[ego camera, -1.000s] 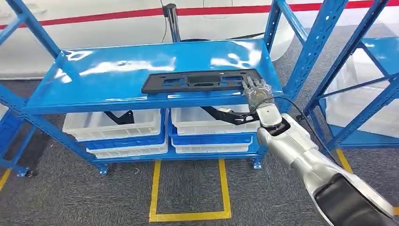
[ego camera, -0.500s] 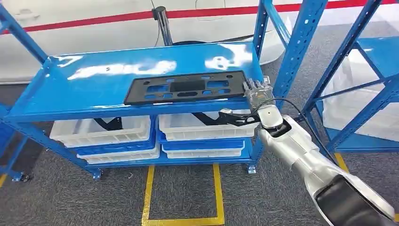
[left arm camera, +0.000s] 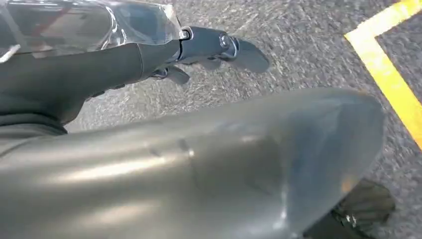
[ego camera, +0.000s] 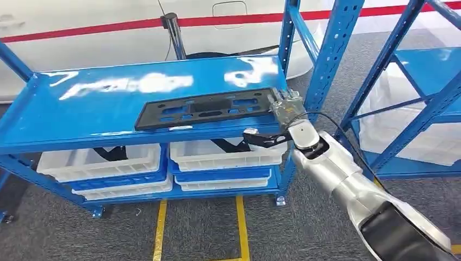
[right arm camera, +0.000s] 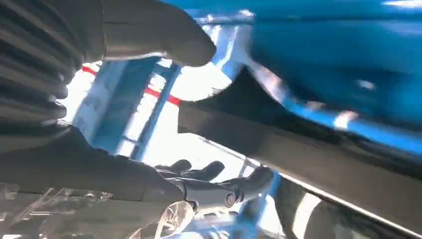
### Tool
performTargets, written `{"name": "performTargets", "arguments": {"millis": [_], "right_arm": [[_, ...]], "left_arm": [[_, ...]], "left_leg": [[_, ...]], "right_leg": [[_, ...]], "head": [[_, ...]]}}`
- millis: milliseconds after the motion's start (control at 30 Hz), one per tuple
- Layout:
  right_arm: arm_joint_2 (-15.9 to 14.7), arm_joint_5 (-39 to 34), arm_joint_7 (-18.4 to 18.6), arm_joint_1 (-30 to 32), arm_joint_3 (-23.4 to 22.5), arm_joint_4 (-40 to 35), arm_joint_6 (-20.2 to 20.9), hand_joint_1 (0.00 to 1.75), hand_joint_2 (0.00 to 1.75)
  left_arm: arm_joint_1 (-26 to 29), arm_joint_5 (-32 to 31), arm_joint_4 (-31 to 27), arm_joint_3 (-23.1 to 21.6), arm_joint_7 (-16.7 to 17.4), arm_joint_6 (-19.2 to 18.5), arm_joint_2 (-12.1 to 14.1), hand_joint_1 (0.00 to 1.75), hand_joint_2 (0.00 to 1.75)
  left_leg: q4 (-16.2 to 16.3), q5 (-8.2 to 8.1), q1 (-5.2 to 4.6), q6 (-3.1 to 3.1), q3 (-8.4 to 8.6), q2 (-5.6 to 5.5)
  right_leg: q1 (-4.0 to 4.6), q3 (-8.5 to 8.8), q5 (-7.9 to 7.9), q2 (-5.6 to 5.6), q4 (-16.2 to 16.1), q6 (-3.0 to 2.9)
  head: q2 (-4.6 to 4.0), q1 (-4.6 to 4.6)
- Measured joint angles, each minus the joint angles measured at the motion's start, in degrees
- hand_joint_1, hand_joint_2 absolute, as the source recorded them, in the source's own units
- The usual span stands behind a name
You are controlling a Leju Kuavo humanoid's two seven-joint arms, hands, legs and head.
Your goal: Take the parts from the cabinet and place them on the table.
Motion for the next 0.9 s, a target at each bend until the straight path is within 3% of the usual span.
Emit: {"name": "performTargets", "arguments": {"millis": [33, 67, 167, 200, 233, 267, 333, 367, 433, 500, 533, 567, 600, 667, 700, 733, 767, 833, 867, 900], "right_arm": [[0.50, 0.24, -0.06, 0.17, 0.09, -0.35, 0.00, 0.00, 1.75], [1.00, 0.41, -0.13, 0.29, 0.20, -0.63, 0.00, 0.00, 1.75], [2.38, 0.59, -0.15, 0.69, 0.77, -1.16, 0.02, 0.00, 1.75], [2.64, 0.65, -0.15, 0.96, 0.92, -1.16, 0.02, 0.00, 1.75], [2.95, 0.68, -0.20, 1.27, 1.03, -1.16, 0.02, 0.00, 1.75], [3.23, 0.68, -0.22, 1.58, 1.09, -1.16, -0.02, 0.00, 1.75], [3.98, 0.57, -0.35, 1.83, 1.25, -1.16, -0.07, 0.00, 1.75], [4.06, 0.55, -0.35, 1.90, 1.38, -1.16, -0.07, 0.00, 1.75], [4.56, 0.52, -0.35, 2.01, 1.51, -1.27, -0.22, 0.00, 1.75], [4.76, 0.48, -0.35, 2.15, 1.53, -1.29, -0.24, 0.00, 1.75], [4.83, 0.48, -0.35, 2.14, 1.55, -1.31, -0.24, 0.00, 1.75], [5.00, 0.46, -0.33, 2.09, 1.55, -1.31, -0.26, 0.00, 1.75], [5.18, 0.46, -0.26, 2.10, 1.55, -1.31, -0.24, 0.00, 1.75], [5.24, 0.39, -0.15, 2.41, 1.57, -1.31, -0.20, 0.00, 1.75], [5.22, 0.37, -0.11, 2.69, 1.57, -1.31, -0.18, 0.00, 1.75], [5.22, 0.33, -0.09, 3.00, 1.57, -1.31, -0.17, 0.00, 1.75], [5.24, 0.24, -0.09, 3.19, 1.57, -1.31, -0.15, 0.00, 1.75], [5.24, 0.22, -0.09, 3.14, 1.57, -1.31, -0.07, 0.00, 1.75], [5.24, 0.22, -0.09, 3.08, 1.57, -1.31, 0.02, 0.00, 1.75], [5.24, 0.22, -0.09, 3.04, 1.57, -1.31, 0.07, 0.00, 1.75]], "left_arm": [[0.02, 0.07, 0.00, 0.00, -0.11, 0.00, -0.20, 0.00, 0.00], [-0.05, 0.15, 0.00, 0.02, -0.09, -0.07, -0.20, 0.00, 0.00], [-0.01, 0.20, 0.02, 0.02, 0.05, -0.29, -0.35, 0.00, 0.00], [0.00, -0.02, 0.02, 0.02, 0.00, -0.29, -0.37, 0.00, 0.00], [0.02, -0.13, 0.02, 0.02, -0.22, -0.29, -0.37, 0.00, 0.00], [0.04, -0.31, 0.02, 0.00, -0.48, -0.26, -0.44, 0.00, 0.00], [-0.05, -0.55, 0.02, -0.04, -0.76, -0.26, -0.52, 0.00, 0.00], [-0.09, -0.59, 0.00, -0.04, -0.76, -0.26, -0.50, 0.00, 0.00], [-0.17, -0.61, 0.02, -0.06, -0.79, -0.22, -0.52, 0.00, 0.00], [0.00, -0.61, 0.02, -0.04, -0.79, -0.22, -0.52, 0.00, 0.00], [-0.03, -0.61, 0.00, -0.04, -0.79, -0.13, -0.44, 0.00, 0.00], [-0.03, -0.63, 0.00, -0.07, -0.79, -0.05, -0.53, 0.00, 0.00], [-0.06, -0.63, 0.00, -0.07, -0.96, -0.02, -0.53, 0.00, 0.00], [0.02, -0.63, 0.00, -0.07, -0.98, -0.02, -0.52, 0.00, 0.00], [0.11, -0.63, 0.02, -0.07, -1.00, -0.02, -0.52, 0.00, 0.00], [0.19, -0.59, 0.02, -0.07, -1.00, 0.00, -0.55, 0.00, 0.00], [0.21, -0.46, 0.02, -0.06, -1.00, 0.02, -0.55, 0.00, 0.00], [0.16, -0.04, 0.00, -0.04, -1.11, 0.20, -0.55, 0.00, 0.00], [0.16, 0.07, 0.02, -0.04, -1.16, 0.28, -0.55, 0.00, 0.00], [0.08, 0.07, 0.00, -0.04, -1.16, 0.31, -0.55, 0.00, 0.00]], "left_leg": [[-1.41, 0.66, 0.74, -0.87, 0.94, 0.11], [-1.84, 0.63, 0.71, -0.80, 1.49, 0.08], [-1.81, 0.18, 0.91, -0.58, 2.11, 0.12], [-1.75, 0.01, 1.01, -0.60, 2.17, 0.10], [-1.71, -0.19, 1.10, -0.76, 2.35, 0.03], [-1.65, -0.43, 1.18, -0.97, 2.58, -0.02], [-1.03, -1.15, 1.33, -1.47, 2.88, -0.03], [-0.70, -1.52, 1.31, -1.83, 2.79, 0.01], [-0.18, -1.74, 1.02, -2.03, 2.40, -0.01], [-0.19, -1.76, 1.07, -2.11, 2.46, 0.10], [0.16, -2.23, 1.07, -2.32, 2.30, 0.07], [1.68, -3.47, 1.13, -3.22, 1.64, 0.03], [5.62, -5.79, 1.77, -4.04, -0.08, 0.08], [15.52, -9.91, 2.97, -5.00, -4.56, 0.16], [18.87, -10.76, 3.40, -5.34, -6.19, 0.17], [19.34, -10.28, 3.75, -5.59, -6.55, 0.18], [16.73, -8.60, 4.02, -5.85, -5.47, 0.18], [5.54, -3.33, 4.32, -5.96, -0.04, 0.18], [0.64, -1.89, 4.35, -5.89, 2.34, 0.14], [-0.29, -2.72, 3.87, -5.90, 3.21, 0.07]], "right_leg": [[0.01, 0.08, -0.39, -0.72, 0.43, 0.00], [0.26, -0.32, -1.54, -1.62, 1.89, 0.56], [-0.36, -6.45, -6.97, -1.82, 14.05, 1.40], [-0.47, -8.17, -7.27, -1.83, 16.59, 1.63], [-0.61, -8.61, -6.04, -1.87, 16.14, 1.82], [-0.76, -7.52, -3.52, -1.93, 12.81, 2.00], [-0.96, -3.10, 2.19, -2.23, 2.45, 2.27], [-0.82, -2.07, 2.02, -2.40, 0.11, 1.86], [-0.67, -1.98, 2.56, -2.11, -0.40, 0.37], [-0.58, -2.01, 2.52, -2.00, -0.44, -0.22], [-1.25, -1.87, 2.71, -2.03, -0.64, -0.57], [-1.30, -1.83, 2.67, -2.01, -0.67, -0.86], [-1.35, -1.85, 2.68, -2.00, -0.67, -1.23], [-1.40, -1.86, 2.60, -1.96, -0.66, -1.30], [-1.47, -1.86, 2.58, -1.96, -0.64, -1.29], [-1.57, -1.85, 2.57, -1.95, -0.64, -1.27], [-1.70, -1.83, 2.53, -1.88, -0.63, -1.20], [-1.96, -1.65, 2.43, -1.76, -0.66, -1.02], [-2.03, -1.54, 2.35, -1.75, -0.71, -0.81], [-1.85, -1.68, 2.29, -1.68, -0.71, -0.46]], "head": [[0.00, 0.02], [0.00, 0.11], [0.00, 0.09], [0.00, 0.11], [0.00, 0.09], [0.00, 0.09], [0.00, 0.09], [0.00, 0.09], [-0.02, 0.05], [0.00, 0.06], [0.00, 0.11], [-0.02, 0.04], [0.00, 0.07], [0.00, 0.07], [0.00, 0.09], [0.00, 0.07], [0.00, 0.07], [0.00, 0.07], [0.00, 0.07], [0.00, 0.07]]}}
